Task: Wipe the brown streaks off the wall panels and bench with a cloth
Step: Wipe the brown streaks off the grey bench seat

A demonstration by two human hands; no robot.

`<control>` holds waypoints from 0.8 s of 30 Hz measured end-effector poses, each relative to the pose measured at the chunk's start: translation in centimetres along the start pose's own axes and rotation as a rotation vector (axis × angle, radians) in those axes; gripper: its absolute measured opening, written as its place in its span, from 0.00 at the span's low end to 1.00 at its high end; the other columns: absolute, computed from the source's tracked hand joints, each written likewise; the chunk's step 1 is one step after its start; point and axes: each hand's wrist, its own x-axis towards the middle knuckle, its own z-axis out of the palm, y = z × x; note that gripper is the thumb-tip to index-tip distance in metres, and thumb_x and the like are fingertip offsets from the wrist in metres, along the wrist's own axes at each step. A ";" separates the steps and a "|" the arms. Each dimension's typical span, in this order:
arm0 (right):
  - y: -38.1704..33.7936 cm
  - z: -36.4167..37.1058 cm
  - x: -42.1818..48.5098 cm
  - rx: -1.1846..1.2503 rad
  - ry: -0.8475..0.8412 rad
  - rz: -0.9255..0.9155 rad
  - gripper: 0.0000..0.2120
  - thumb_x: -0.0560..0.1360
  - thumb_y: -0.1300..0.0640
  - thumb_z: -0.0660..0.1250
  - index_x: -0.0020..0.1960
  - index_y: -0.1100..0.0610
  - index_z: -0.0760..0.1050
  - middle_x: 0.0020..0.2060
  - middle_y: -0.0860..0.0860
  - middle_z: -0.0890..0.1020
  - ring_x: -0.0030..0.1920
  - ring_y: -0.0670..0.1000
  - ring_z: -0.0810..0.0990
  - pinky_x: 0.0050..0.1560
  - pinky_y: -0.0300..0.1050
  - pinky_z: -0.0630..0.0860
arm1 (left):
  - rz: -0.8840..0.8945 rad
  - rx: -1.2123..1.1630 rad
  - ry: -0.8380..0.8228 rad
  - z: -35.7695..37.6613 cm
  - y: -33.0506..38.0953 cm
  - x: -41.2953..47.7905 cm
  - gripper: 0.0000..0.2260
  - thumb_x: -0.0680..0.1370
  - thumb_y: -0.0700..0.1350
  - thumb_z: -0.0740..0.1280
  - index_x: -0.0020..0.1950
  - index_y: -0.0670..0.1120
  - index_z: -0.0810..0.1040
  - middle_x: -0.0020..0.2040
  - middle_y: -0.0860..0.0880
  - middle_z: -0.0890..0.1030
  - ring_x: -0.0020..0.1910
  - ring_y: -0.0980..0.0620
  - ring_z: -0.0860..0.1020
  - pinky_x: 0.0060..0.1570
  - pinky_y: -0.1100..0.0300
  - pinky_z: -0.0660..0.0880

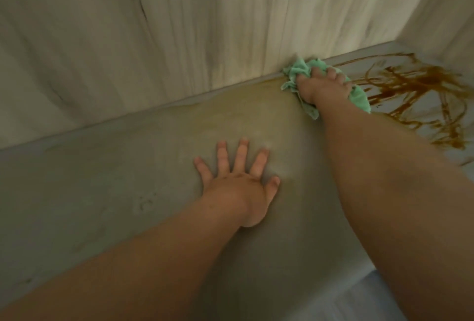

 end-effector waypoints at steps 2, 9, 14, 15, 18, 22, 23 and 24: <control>-2.2 0.2 -0.1 0.017 -0.023 0.078 0.36 0.82 0.35 0.45 0.85 0.51 0.48 0.83 0.61 0.48 0.82 0.67 0.45 0.79 0.69 0.40 | 0.006 -0.004 0.027 0.4 -0.1 -0.1 0.29 0.82 0.68 0.40 0.80 0.64 0.31 0.79 0.55 0.25 0.77 0.39 0.25 0.68 0.23 0.31; -3.8 1.1 -4.2 -0.055 -0.061 -0.312 0.38 0.79 0.27 0.46 0.84 0.43 0.50 0.84 0.55 0.47 0.83 0.62 0.45 0.79 0.66 0.41 | 0.015 0.003 0.097 0.8 0.1 -0.5 0.29 0.82 0.68 0.40 0.80 0.64 0.33 0.81 0.54 0.28 0.79 0.39 0.27 0.68 0.23 0.31; 1.0 1.3 -8.0 -0.096 -0.065 -0.593 0.34 0.80 0.28 0.48 0.83 0.40 0.54 0.84 0.47 0.53 0.83 0.54 0.50 0.80 0.60 0.47 | -0.002 0.023 0.061 0.5 0.1 -0.6 0.29 0.82 0.69 0.39 0.80 0.64 0.33 0.81 0.55 0.28 0.79 0.39 0.28 0.69 0.23 0.34; 2.6 1.1 -8.5 -0.098 -0.061 -0.593 0.34 0.80 0.28 0.48 0.83 0.40 0.54 0.84 0.47 0.53 0.83 0.54 0.51 0.80 0.60 0.48 | -0.006 0.027 0.055 0.4 0.2 -0.7 0.30 0.82 0.69 0.39 0.81 0.64 0.33 0.81 0.55 0.28 0.80 0.39 0.29 0.70 0.23 0.35; 7.5 0.1 -10.2 -0.094 -0.052 -0.460 0.35 0.80 0.28 0.47 0.83 0.40 0.53 0.84 0.46 0.52 0.83 0.54 0.51 0.80 0.59 0.48 | -0.014 0.023 0.037 0.2 0.4 -0.7 0.30 0.81 0.70 0.40 0.81 0.64 0.34 0.81 0.55 0.29 0.80 0.39 0.29 0.71 0.23 0.36; 10.6 0.0 -14.2 -0.104 -0.047 -0.351 0.36 0.80 0.27 0.46 0.84 0.40 0.49 0.84 0.48 0.50 0.83 0.55 0.48 0.80 0.59 0.45 | -0.026 0.019 0.041 0.2 0.3 -0.6 0.29 0.82 0.69 0.41 0.81 0.64 0.36 0.82 0.56 0.31 0.81 0.39 0.31 0.72 0.24 0.39; 10.8 0.2 -15.5 -0.095 -0.049 -0.358 0.36 0.80 0.27 0.46 0.84 0.40 0.49 0.84 0.48 0.49 0.83 0.55 0.47 0.81 0.60 0.44 | -0.033 0.018 0.045 0.2 0.2 -0.6 0.29 0.82 0.69 0.41 0.81 0.65 0.36 0.82 0.56 0.31 0.81 0.39 0.32 0.72 0.24 0.39; 11.1 0.4 -17.1 -0.084 -0.049 -0.366 0.36 0.79 0.26 0.47 0.83 0.39 0.48 0.84 0.48 0.49 0.83 0.55 0.47 0.81 0.59 0.44 | -0.039 0.025 0.046 0.2 0.4 -0.7 0.29 0.82 0.69 0.41 0.81 0.65 0.36 0.82 0.56 0.32 0.81 0.39 0.33 0.72 0.24 0.40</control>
